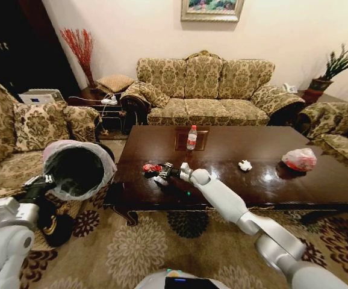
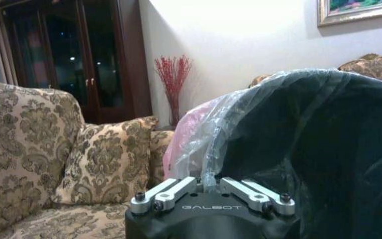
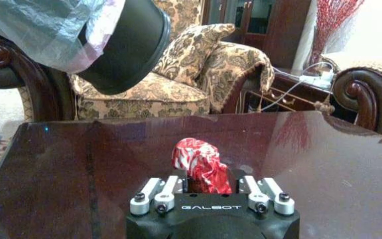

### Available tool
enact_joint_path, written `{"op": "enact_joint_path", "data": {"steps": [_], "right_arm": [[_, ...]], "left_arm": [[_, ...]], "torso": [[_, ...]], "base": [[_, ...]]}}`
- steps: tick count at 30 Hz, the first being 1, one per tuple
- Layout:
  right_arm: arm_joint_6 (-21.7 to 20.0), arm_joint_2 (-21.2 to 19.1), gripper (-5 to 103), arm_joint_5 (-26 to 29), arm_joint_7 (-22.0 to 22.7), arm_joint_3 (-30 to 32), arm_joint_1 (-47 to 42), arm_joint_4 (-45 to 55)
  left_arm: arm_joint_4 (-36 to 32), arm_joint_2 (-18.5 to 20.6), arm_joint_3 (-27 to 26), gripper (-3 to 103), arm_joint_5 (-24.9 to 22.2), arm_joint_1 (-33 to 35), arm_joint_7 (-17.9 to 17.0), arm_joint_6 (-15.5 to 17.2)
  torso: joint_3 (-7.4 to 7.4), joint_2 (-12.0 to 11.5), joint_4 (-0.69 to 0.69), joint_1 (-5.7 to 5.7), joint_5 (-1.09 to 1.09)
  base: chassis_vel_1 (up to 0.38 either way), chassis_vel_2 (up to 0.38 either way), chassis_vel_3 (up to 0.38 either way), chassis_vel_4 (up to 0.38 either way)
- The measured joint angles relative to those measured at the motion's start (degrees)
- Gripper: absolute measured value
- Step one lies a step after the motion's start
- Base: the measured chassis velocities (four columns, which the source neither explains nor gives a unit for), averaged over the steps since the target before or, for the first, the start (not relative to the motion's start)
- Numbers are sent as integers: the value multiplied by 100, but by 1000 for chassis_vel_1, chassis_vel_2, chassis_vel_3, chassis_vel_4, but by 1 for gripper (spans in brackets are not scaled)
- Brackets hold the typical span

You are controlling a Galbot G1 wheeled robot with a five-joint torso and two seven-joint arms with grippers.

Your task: Move to the front of the table and place the trash on the table into the trash bin.

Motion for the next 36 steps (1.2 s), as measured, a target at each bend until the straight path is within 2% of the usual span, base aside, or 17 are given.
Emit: {"op": "enact_joint_path", "data": {"steps": [3, 5, 7, 13, 14, 17, 19, 20, 22, 23, 26, 28, 29, 31, 34, 35, 36], "right_arm": [[-3, -21, 35, 3, -30, -2, -10, 8], [-5, -47, 23, 5, -37, -3, -32, 21], [-4, -52, 23, 5, -37, -3, -41, 21], [121, -62, 7, 164, 91, 71, -39, 72], [132, -77, 0, 266, 183, 93, -7, 108], [110, -96, 9, 327, 202, 125, 132, 93], [77, -73, 20, 342, 157, 112, 277, -57], [77, -73, 20, 342, 157, 112, 277, -57], [-16, -38, 31, 359, 144, 43, 345, -132], [-16, -38, 31, 359, 144, 43, 345, -132], [-142, 33, 47, 394, 141, -58, 373, -147], [-157, 65, 47, 404, 137, -84, 389, -170], [-163, 105, 58, 406, 132, -109, 410, -203], [-166, 137, 58, 402, 129, -120, 424, -236], [-159, 241, 74, 326, 184, -128, 466, -388], [-159, 241, 74, 326, 184, -128, 466, -388], [-163, 265, 80, 320, 199, -128, 475, -421]], "left_arm": [[0, 0, 0, 1, 0, 0, 0, 0], [0, 0, 0, 1, 0, 0, 0, 0], [0, 0, 0, 1, 0, 0, 0, 0], [0, 0, 0, 1, 0, 0, 0, 0], [0, 0, 0, 1, 0, 0, 0, 0], [0, 0, 0, 1, 0, 0, 0, 0], [0, 0, 0, 1, 0, 0, 0, 0], [0, 0, 0, 1, 0, 0, 0, 0], [0, 0, 0, 1, 0, 0, 0, 0], [0, 0, 0, 1, 0, 0, 0, 0], [0, 0, 0, 1, 0, 0, 0, 0], [0, 0, 0, 1, 0, 0, 0, 0], [0, 0, 0, 1, 0, 0, 0, 0], [0, 0, 0, 1, 0, 0, 0, 0], [0, 0, 0, 1, 0, 0, 0, 0], [0, 0, 0, 1, 0, 0, 0, 0], [0, 0, 0, 1, 0, 0, 0, 0]], "torso": [[0, 0, 0, 0, 0], [0, 0, 0, 0, 0], [0, 0, 0, 0, 0], [0, 0, 0, 0, 0], [0, 0, 0, 0, 0], [0, 0, -1, 0, 0], [0, 0, 0, 0, 0], [0, 0, 0, 0, 0], [0, 0, 0, 1, 0], [0, 0, 0, 1, 0], [0, 0, 0, 0, 0], [0, 0, 0, 0, 0], [0, 0, 0, 0, 0], [0, 0, 0, 0, 0], [0, 0, 0, 0, 0], [0, 0, 0, 0, 0], [0, 0, 0, 0, 0]], "base": [[0, 0, 0, 0], [0, 0, 0, 0], [0, 0, 0, 0], [0, 0, 0, 0], [0, 0, 0, 0], [0, 0, 0, 0], [0, 0, 0, 0], [0, 0, 0, 0], [0, 0, 0, 0], [0, 0, 0, 0], [0, 0, 0, 0], [0, 0, 0, 0], [0, 0, 0, 0], [0, 0, 0, 0], [0, 0, 0, 0], [0, 0, 0, 0], [0, 0, 0, 0]]}}
